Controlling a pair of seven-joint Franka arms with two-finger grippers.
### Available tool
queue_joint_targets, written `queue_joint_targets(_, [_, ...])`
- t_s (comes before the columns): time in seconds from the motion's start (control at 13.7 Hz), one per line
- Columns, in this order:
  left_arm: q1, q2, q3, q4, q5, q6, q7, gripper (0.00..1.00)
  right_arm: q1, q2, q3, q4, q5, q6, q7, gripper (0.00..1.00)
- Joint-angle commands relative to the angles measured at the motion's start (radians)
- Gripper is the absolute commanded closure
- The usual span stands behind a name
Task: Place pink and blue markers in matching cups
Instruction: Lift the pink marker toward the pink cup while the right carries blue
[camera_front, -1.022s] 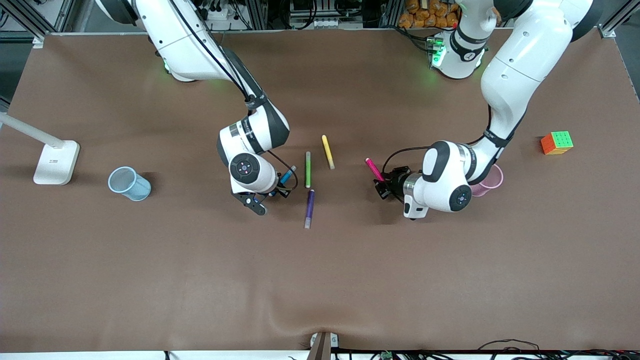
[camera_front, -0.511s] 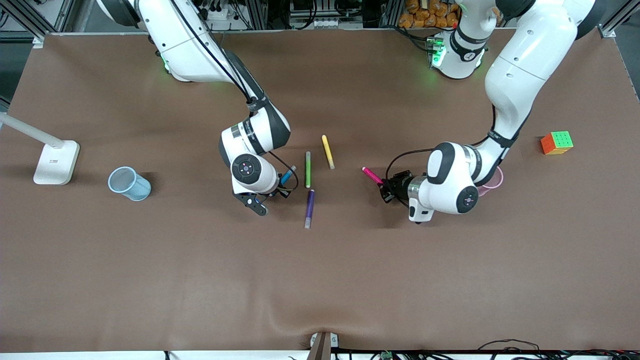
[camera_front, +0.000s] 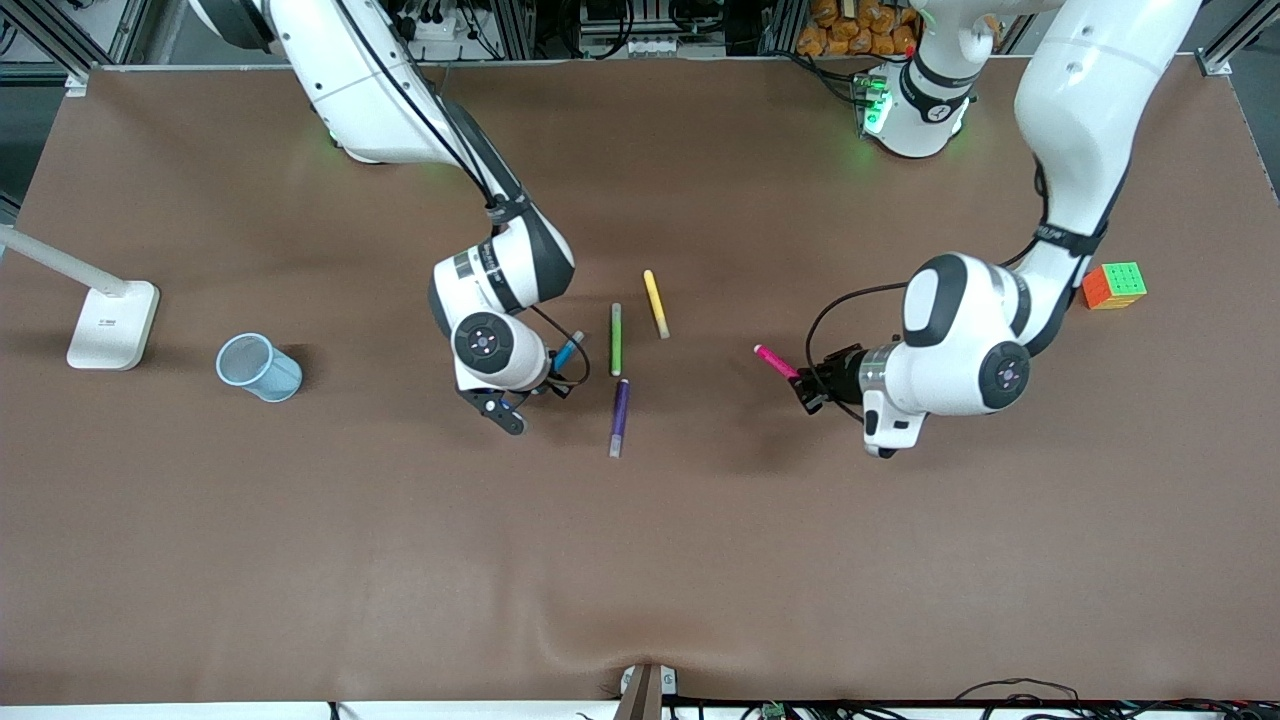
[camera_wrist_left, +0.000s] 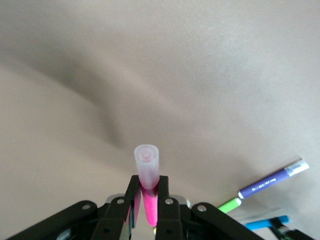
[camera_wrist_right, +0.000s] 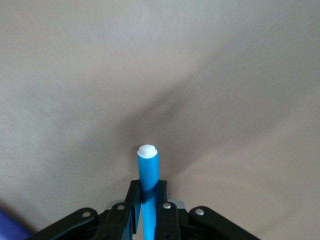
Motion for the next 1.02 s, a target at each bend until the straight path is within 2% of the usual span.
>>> queue_joint_targets(0.0, [-0.001,-0.103,0.003,-0.024,0.106,-0.067,-0.006,1.0,-0.082,-0.111,0.007,0.011,-0.045,-0.091,-0.094,1.0])
queue_joint_targets(0.15, [0.001,-0.16,0.004,-0.024,0.173,-0.115,-0.004,1.0,-0.154,-0.188,0.005,0.011,-0.146,-0.187,-0.289,1.0])
queue_joint_targets(0.22, [0.011,-0.181,0.004,-0.024,0.191,-0.13,0.0,1.0,-0.186,-0.225,0.005,0.01,-0.225,-0.206,-0.357,1.0])
queue_joint_targets(0.29, [0.037,-0.203,0.003,-0.027,0.213,-0.138,0.007,1.0,-0.224,-0.256,0.005,0.008,-0.266,-0.221,-0.394,1.0])
queue_joint_targets(0.51, [0.06,-0.24,0.003,-0.034,0.309,-0.144,0.04,1.0,-0.321,-0.312,0.004,0.007,-0.294,-0.227,-0.555,1.0])
queue_joint_targets(0.66, [0.083,-0.255,0.003,-0.028,0.325,-0.144,0.054,1.0,-0.375,-0.337,0.005,-0.003,-0.376,-0.218,-0.644,1.0])
queue_joint_targets(0.73, [0.097,-0.266,0.003,-0.025,0.325,-0.144,0.086,1.0,-0.402,-0.357,0.005,-0.015,-0.384,-0.218,-0.673,1.0])
queue_joint_targets(0.95, [0.19,-0.313,0.003,-0.031,0.326,-0.138,0.178,1.0,-0.483,-0.487,0.007,-0.148,-0.387,-0.117,-0.739,1.0])
